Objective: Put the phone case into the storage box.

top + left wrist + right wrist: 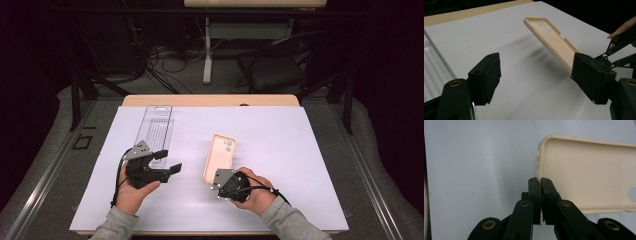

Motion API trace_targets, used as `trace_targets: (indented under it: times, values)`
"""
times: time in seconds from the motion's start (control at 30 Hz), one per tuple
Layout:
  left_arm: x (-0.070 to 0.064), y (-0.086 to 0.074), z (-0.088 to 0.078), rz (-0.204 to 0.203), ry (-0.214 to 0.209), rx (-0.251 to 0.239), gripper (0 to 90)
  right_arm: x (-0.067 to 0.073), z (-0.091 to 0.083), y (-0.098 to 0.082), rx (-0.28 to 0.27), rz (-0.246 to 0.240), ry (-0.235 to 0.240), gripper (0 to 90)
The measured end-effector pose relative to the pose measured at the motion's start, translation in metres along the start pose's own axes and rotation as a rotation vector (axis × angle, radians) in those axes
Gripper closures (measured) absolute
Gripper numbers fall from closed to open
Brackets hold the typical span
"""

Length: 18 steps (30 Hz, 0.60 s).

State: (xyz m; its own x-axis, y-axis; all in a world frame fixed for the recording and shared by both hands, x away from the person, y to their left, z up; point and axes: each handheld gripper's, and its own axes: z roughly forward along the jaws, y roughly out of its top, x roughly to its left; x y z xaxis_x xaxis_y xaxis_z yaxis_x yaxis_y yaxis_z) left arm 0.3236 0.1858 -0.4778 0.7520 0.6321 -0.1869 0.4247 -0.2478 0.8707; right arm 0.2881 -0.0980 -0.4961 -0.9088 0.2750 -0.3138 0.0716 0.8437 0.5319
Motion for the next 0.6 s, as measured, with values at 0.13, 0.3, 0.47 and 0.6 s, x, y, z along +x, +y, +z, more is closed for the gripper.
trace_targets:
  times: [0.13, 0.3, 0.47, 0.6]
  values:
    - [0.0, 0.008, 0.006, -0.003, -0.006, -0.002, 23.6, 0.0, -0.001, 0.001, -0.026, -0.013, -0.007, 87.6]
    - [0.001, 0.018, 0.013, -0.003, -0.01, 0.001, 23.6, -0.002, -0.001, 0.002, -0.063, -0.023, -0.027, 87.6]
    - [0.003, 0.03, 0.02, 0.0, -0.013, 0.012, 23.6, -0.005, -0.001, 0.002, -0.09, -0.029, -0.049, 87.6]
    - [0.007, 0.039, 0.023, -0.016, -0.019, 0.012, 23.6, -0.008, -0.001, 0.003, -0.094, -0.035, -0.069, 87.6]
